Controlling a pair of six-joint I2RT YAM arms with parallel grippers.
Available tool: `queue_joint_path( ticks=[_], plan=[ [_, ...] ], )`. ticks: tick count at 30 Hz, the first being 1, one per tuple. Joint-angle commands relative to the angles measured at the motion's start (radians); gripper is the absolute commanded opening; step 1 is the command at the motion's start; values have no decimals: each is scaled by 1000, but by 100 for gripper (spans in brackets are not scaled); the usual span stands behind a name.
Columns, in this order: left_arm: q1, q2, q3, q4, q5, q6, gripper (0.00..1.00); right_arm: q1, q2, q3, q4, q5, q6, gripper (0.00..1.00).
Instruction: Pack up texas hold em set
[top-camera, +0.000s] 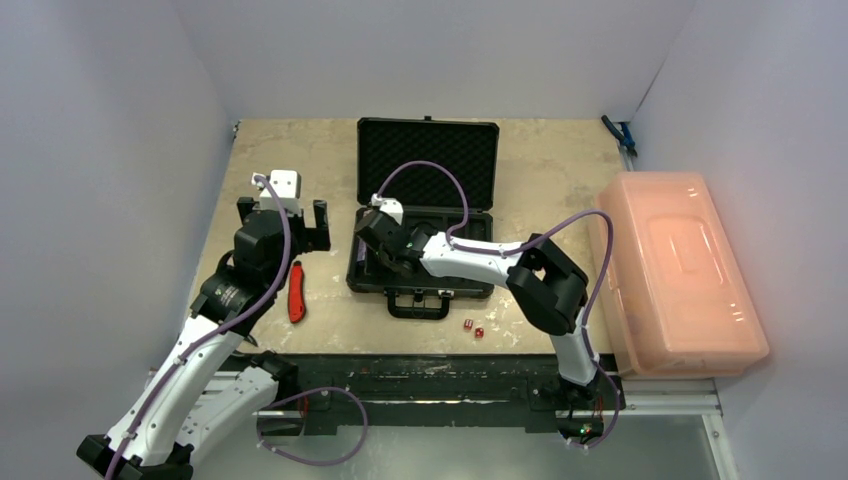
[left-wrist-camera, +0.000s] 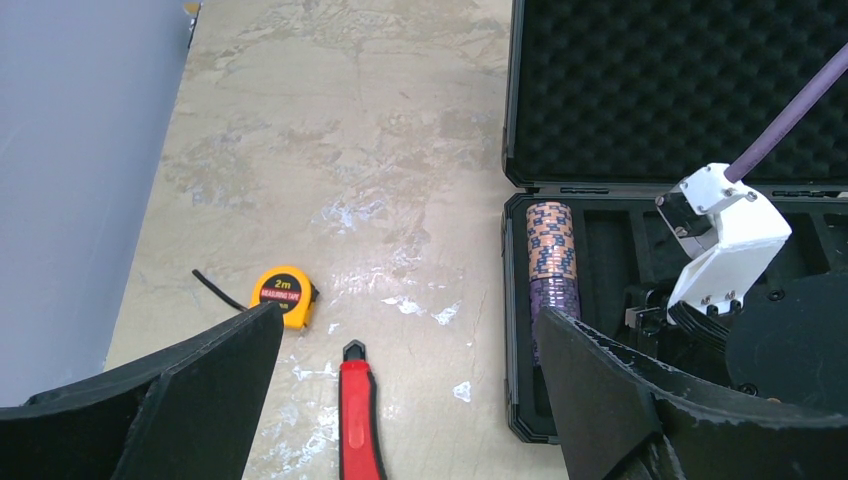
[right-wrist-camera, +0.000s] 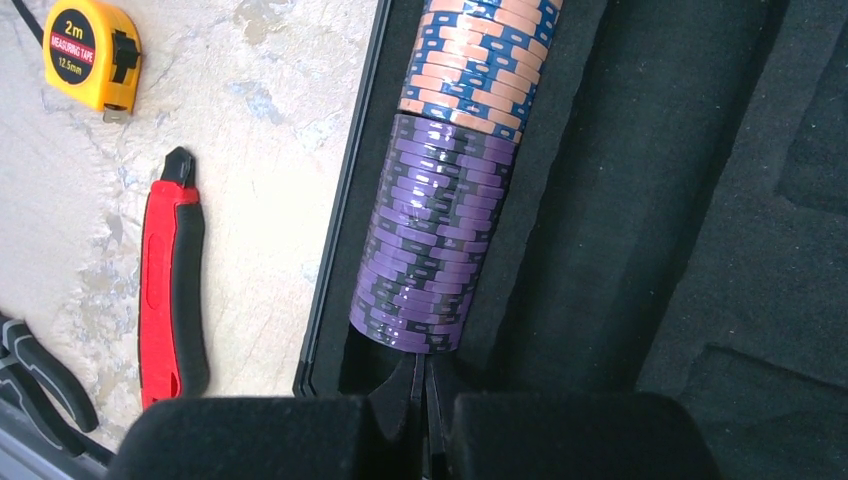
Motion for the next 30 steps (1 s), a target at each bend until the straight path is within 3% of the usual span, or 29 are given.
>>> queue_joint_path(
  ticks=[1, 9, 23, 30],
  plan=[
    [4, -7, 24, 20, 0, 17, 98, -28, -52, 4, 70, 64, -43, 0],
    [4, 1, 23, 27, 8, 24, 98, -24, -128, -47, 106, 25, -97, 0],
    [4, -6, -1, 73, 94, 60, 100, -20, -396, -189, 37, 108, -213, 0],
    [4, 19, 7, 65, 231, 64, 100, -21, -544, -294, -30, 189, -207, 23]
  ],
)
